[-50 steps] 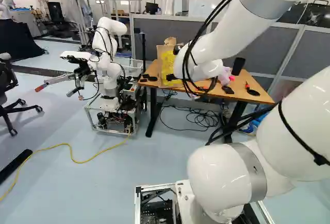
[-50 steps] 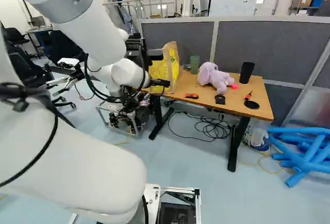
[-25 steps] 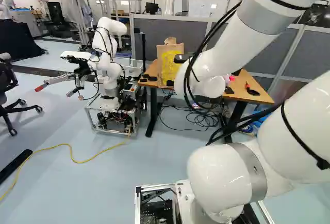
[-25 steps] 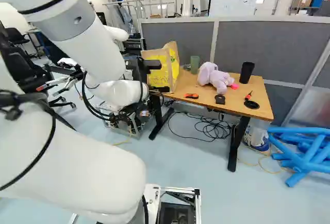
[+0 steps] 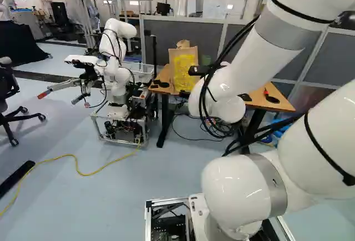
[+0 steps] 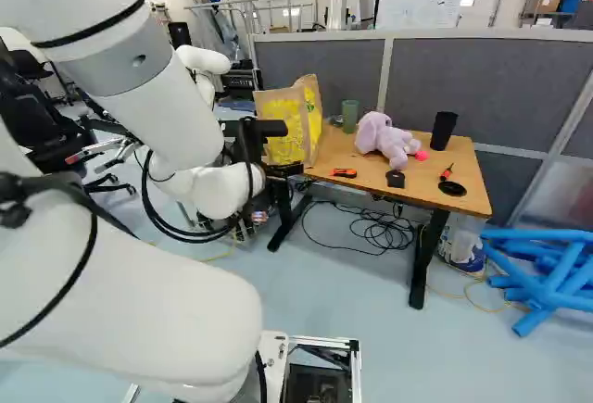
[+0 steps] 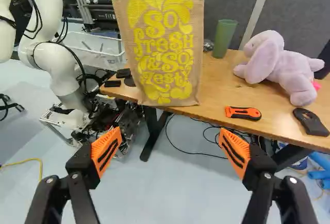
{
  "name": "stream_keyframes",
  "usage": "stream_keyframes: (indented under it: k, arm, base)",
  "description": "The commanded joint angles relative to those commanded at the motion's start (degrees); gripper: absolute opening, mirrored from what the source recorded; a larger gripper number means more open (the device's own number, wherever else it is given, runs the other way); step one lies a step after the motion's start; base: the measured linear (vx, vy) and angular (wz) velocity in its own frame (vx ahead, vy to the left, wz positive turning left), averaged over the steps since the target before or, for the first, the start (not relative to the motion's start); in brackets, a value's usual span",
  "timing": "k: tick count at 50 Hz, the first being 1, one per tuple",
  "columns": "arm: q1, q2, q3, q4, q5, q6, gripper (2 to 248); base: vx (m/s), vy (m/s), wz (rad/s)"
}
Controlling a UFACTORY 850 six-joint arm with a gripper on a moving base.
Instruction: Pick up the bag on the ground and place it on the table
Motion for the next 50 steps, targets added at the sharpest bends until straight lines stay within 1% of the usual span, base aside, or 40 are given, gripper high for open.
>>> stream_keyframes:
  k: [16, 25, 37, 50]
  arm:
    - [0.1, 0.3, 2.3, -0.1, 4.0, 0.0, 247]
    - [0.1, 0.4, 3.2, -0.2, 5.5, 0.0, 247]
    - [0.1, 0.5, 3.9, -0.2, 6.8, 0.0, 247]
    - [0.1, 0.5, 4.1, -0.2, 7.1, 0.0, 247]
  base:
    - [0.0, 0.0, 0.0]
    - [0.0, 0.0, 0.0]
    - [0.0, 0.0, 0.0]
    - [0.0, 0.0, 0.0]
